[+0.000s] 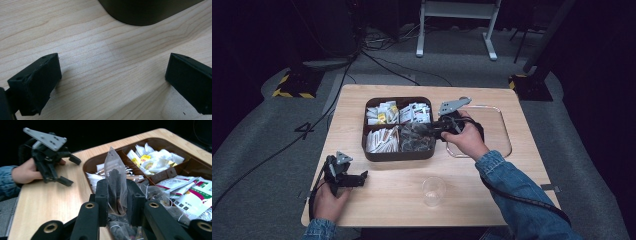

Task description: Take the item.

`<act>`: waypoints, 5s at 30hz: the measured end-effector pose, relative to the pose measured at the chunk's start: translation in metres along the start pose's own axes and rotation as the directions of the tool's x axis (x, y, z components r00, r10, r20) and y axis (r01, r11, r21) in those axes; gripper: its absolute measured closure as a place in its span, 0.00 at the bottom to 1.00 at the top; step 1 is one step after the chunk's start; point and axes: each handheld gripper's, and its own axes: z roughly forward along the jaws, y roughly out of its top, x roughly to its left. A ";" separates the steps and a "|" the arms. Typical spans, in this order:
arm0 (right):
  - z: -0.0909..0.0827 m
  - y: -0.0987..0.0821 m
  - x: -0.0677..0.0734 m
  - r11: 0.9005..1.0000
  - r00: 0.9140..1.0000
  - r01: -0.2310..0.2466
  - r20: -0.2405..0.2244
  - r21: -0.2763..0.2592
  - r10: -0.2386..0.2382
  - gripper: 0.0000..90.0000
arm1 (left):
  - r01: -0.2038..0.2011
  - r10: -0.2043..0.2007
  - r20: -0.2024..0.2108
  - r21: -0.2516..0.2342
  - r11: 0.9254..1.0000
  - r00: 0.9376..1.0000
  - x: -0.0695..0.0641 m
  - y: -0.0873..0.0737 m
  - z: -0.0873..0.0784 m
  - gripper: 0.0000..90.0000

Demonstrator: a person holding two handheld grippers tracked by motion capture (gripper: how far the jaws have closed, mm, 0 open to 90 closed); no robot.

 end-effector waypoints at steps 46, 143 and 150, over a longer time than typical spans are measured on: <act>-0.065 -0.039 0.096 0.994 0.988 0.091 -0.129 0.054 -0.084 0.83 | 0.003 -0.003 -0.006 -0.003 1.000 1.000 0.000 -0.001 -0.001 0.01; -0.168 -0.169 0.041 0.982 0.911 -0.169 0.392 0.082 0.124 0.29 | 0.012 -0.012 -0.011 -0.004 1.000 1.000 0.001 0.001 0.001 0.01; -0.164 -0.198 0.027 0.971 0.890 -0.231 0.416 0.056 0.188 0.29 | 0.012 -0.012 -0.011 -0.004 1.000 1.000 0.001 0.001 0.001 0.01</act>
